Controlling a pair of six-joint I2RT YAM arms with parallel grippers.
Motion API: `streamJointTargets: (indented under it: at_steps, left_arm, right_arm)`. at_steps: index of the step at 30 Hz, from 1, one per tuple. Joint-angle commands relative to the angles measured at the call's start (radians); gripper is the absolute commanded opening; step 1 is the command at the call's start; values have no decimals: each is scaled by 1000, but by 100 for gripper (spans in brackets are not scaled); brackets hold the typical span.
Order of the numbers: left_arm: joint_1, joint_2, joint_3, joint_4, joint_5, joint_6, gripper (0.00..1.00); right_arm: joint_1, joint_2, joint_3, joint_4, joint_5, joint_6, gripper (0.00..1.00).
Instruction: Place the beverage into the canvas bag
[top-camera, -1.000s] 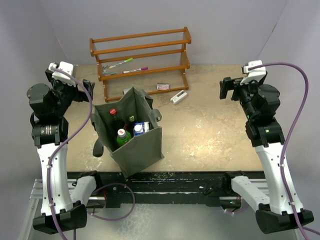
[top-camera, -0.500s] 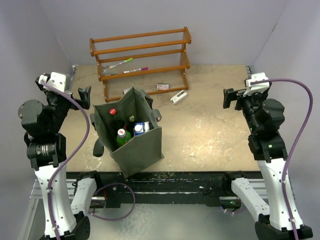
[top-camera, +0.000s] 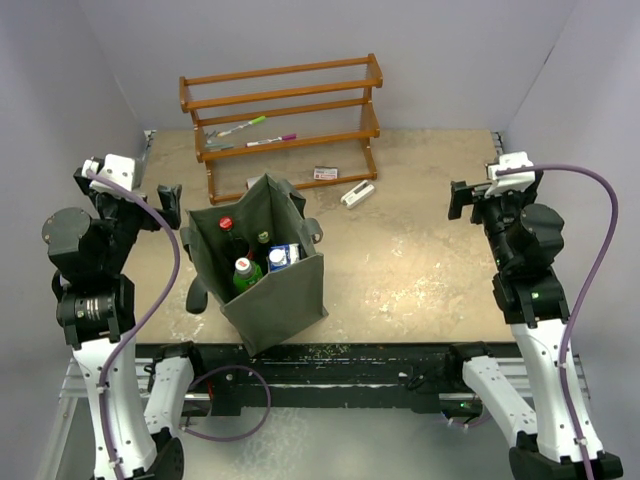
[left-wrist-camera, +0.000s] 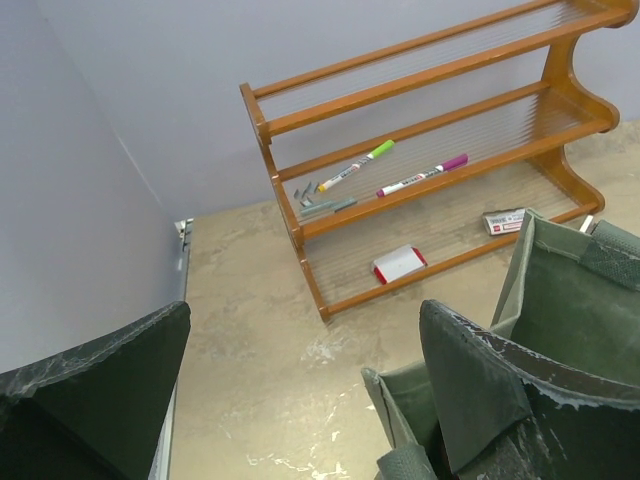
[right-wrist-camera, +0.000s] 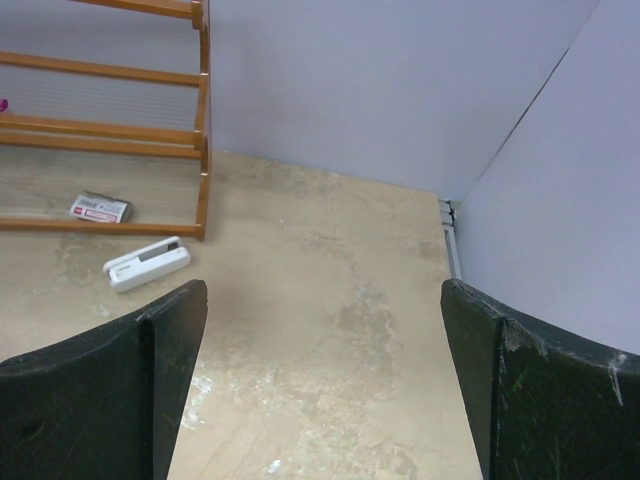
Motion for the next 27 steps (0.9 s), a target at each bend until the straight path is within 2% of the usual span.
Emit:
streamJointTargets:
  at_steps: [1,7,27]
  left_arm:
    - [15,-28,-6,14,-20,9,99]
    - [21,-30,-22,23,-52,1,99]
    - [42,-48,-64,46,0,23,99]
  right_arm:
    - [-3,-15,-25,64,-10,-33,100]
    - [-3,-17,-41,53,-26,-41,100]
    - [-9,-26,-57,62,57,-47,100]
